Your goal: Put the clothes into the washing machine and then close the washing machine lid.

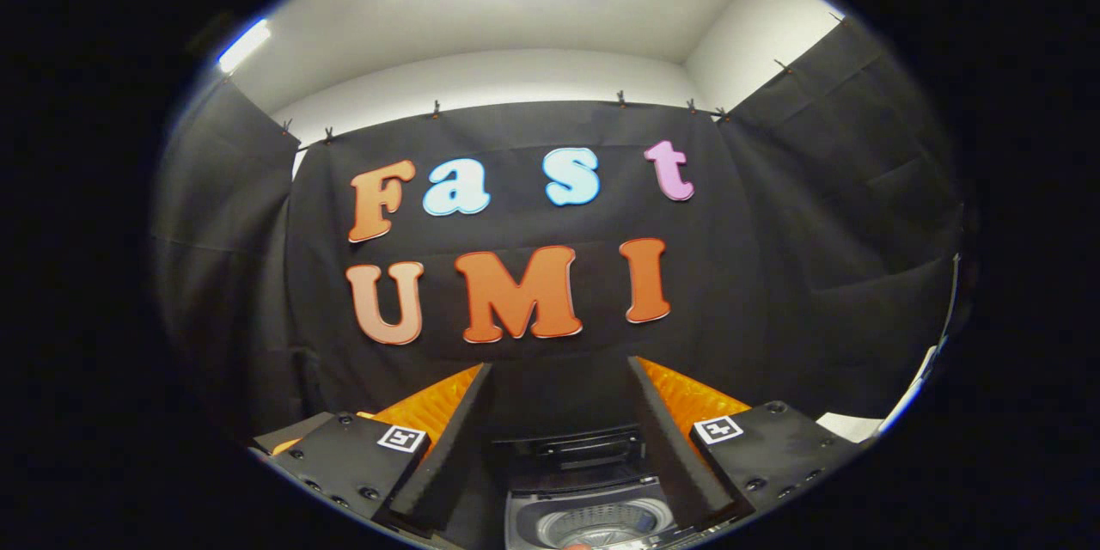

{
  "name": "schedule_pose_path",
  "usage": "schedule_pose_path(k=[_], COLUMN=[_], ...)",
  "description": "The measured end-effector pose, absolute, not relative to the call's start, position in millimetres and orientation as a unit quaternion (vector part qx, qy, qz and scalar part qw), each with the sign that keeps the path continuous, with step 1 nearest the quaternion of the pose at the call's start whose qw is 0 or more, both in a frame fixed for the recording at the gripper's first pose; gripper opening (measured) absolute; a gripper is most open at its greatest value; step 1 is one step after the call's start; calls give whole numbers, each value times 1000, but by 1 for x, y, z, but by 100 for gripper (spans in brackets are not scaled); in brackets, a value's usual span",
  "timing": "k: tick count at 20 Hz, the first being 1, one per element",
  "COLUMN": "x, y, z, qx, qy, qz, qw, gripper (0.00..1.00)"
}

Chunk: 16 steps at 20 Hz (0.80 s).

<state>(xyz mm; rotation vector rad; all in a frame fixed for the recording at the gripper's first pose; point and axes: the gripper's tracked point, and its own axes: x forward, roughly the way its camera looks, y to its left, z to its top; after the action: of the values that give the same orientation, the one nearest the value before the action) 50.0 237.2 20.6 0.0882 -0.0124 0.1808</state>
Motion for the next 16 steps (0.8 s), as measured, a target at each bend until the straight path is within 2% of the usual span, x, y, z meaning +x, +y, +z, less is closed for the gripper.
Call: schedule_pose_path(k=[9, 16], x=[62, 65], y=[466, 555], z=[-49, -106], qx=[51, 38], qy=[74, 133], qz=[214, 236], qw=[973, 962], gripper=[98, 98])
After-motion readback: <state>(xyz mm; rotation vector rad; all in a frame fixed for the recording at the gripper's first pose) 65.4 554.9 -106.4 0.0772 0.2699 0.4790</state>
